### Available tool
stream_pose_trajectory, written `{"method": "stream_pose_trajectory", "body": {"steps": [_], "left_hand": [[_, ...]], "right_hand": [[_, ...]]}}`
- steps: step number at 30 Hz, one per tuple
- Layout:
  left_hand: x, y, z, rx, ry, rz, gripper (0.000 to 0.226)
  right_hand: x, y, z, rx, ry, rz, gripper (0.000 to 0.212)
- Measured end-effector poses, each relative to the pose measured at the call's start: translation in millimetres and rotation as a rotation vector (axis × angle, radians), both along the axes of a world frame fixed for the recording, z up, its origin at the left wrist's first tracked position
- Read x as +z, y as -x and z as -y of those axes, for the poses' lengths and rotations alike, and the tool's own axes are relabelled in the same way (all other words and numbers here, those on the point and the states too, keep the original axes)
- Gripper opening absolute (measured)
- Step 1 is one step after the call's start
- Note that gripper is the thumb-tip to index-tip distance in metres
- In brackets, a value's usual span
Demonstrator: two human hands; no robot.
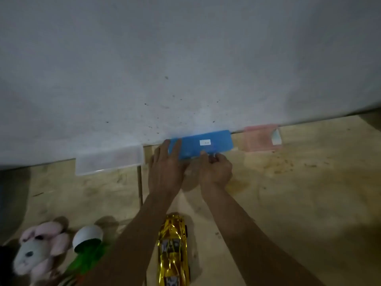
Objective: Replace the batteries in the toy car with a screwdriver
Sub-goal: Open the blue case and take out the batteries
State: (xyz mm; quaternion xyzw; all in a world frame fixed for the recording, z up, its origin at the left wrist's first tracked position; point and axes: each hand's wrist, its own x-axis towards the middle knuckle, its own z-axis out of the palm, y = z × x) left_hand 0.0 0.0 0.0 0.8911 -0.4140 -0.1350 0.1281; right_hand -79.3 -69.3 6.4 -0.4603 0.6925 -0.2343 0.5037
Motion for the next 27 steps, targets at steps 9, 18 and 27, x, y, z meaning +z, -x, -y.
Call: {"method": "stream_pose_trajectory", "body": {"steps": [9,18,27], "left_hand": [[-20.4,-15.1,4.1,-0.087,0.037,0.102,0.057],[-11.7,-10.1,5.1,-0.085,-0.040,0.076,0.069],[-19.6,-11.1,4.5,-0.074,-0.038,0.169,0.066]], "right_hand": [[-32.3,-14.9,5.7,-0.258,-0.251,0.239,0.017],[-30.0,5.5,-5.3,-0.238,-0.380,0.397,0.019],[-16.9,13.3,7.9,-0.158,-0.480,0.465,0.012]]}}
